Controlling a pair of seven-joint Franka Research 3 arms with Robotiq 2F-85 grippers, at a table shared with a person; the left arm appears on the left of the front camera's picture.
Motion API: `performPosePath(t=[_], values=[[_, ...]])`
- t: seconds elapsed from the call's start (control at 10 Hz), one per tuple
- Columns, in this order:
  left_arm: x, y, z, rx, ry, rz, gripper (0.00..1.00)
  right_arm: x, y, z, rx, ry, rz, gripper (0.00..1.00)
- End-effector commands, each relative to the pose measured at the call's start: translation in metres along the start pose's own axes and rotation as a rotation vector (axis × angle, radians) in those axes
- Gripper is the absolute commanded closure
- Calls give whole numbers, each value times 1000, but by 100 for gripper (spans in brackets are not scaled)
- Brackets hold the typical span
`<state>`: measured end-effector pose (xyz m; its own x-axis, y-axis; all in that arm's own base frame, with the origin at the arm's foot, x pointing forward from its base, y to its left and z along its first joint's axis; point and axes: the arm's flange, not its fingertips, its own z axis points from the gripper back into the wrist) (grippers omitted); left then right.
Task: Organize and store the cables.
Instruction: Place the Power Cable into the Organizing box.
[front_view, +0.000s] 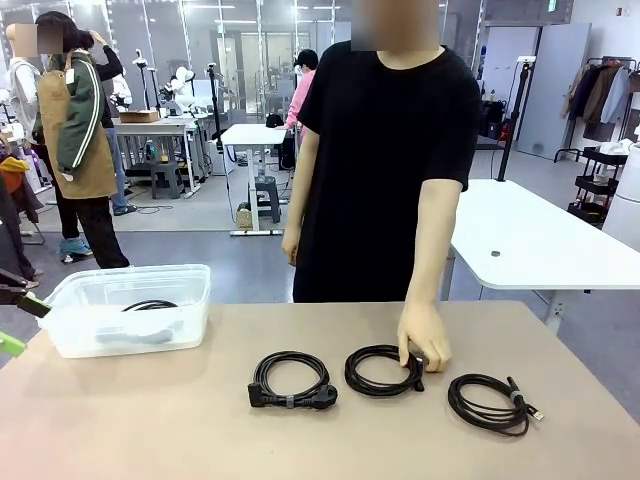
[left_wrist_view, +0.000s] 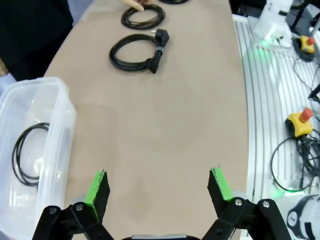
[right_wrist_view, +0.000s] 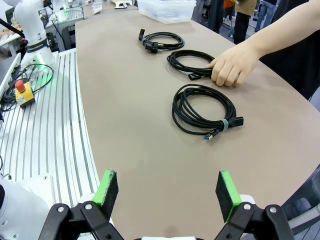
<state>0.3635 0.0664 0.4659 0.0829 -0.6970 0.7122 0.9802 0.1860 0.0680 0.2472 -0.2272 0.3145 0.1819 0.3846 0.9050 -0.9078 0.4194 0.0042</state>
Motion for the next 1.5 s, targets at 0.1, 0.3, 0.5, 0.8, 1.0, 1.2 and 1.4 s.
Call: performPosePath(t=[0.1, 0.3, 0.5, 0.8, 1.0, 1.2, 1.4], values=[[36, -19, -46, 35, 43, -34, 0, 3, 0, 1, -6, -13, 2, 0], [77, -19, -89, -27, 122, -55, 0, 3, 0, 1, -6, -13, 2, 0], [111, -25, -135, -38, 189, -79, 0, 3, 0, 1, -6, -13, 2, 0], [157, -30, -211, -12, 281, -73, 0, 3, 0, 1, -6, -13, 2, 0], [171, -31, -244, -15, 331, -118, 0, 3, 0, 1, -6, -13, 2, 0], [166, -43, -235, -39, 288, -114, 0, 3, 0, 1, -6, -13, 2, 0], [166, -43, -235, -39, 288, -114, 0, 3, 0, 1, -6, -13, 2, 0]])
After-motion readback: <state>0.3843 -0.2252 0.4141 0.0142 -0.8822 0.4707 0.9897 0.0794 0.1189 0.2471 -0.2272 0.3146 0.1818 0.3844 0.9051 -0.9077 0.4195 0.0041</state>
